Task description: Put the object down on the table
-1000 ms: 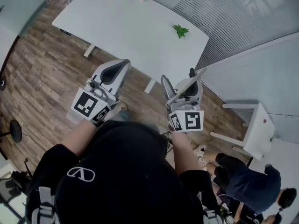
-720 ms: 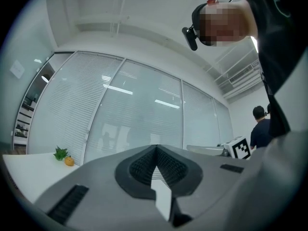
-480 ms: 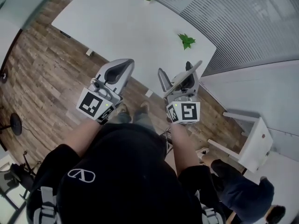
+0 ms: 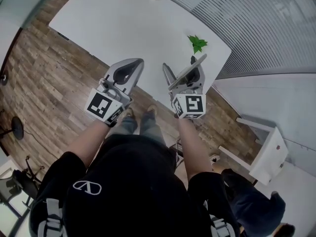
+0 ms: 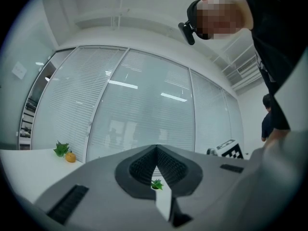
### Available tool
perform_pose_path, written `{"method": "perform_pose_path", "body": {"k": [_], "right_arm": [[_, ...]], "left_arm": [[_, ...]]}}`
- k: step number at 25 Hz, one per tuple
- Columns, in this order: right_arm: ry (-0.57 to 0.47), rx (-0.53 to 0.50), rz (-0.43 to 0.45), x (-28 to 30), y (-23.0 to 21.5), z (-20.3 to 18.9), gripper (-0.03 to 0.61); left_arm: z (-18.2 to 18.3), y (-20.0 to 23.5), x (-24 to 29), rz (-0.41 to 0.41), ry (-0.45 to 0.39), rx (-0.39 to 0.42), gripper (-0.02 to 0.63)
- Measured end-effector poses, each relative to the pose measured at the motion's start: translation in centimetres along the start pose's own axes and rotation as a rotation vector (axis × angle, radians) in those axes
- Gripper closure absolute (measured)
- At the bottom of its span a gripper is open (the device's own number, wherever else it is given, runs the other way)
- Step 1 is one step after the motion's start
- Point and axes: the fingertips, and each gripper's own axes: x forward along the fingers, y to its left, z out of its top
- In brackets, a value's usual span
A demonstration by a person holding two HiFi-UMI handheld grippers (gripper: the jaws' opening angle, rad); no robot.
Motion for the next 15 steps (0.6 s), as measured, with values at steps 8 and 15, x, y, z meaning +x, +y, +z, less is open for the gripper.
{"method": "perform_pose_path", "body": {"k": [8, 15], "right_arm": [[0.311, 0.024, 0.048, 7.6, -1.8, -14.7, 0.158], [0.542, 0.061, 0.071, 11.5, -2.3, -23.2, 0.152]], "left_arm": [[-1.5, -0.4, 1.0, -0.014, 0.012, -0.013, 0.609], [-3.3, 0.6, 0.4, -0.015, 0.074, -0.025, 0.609]]}}
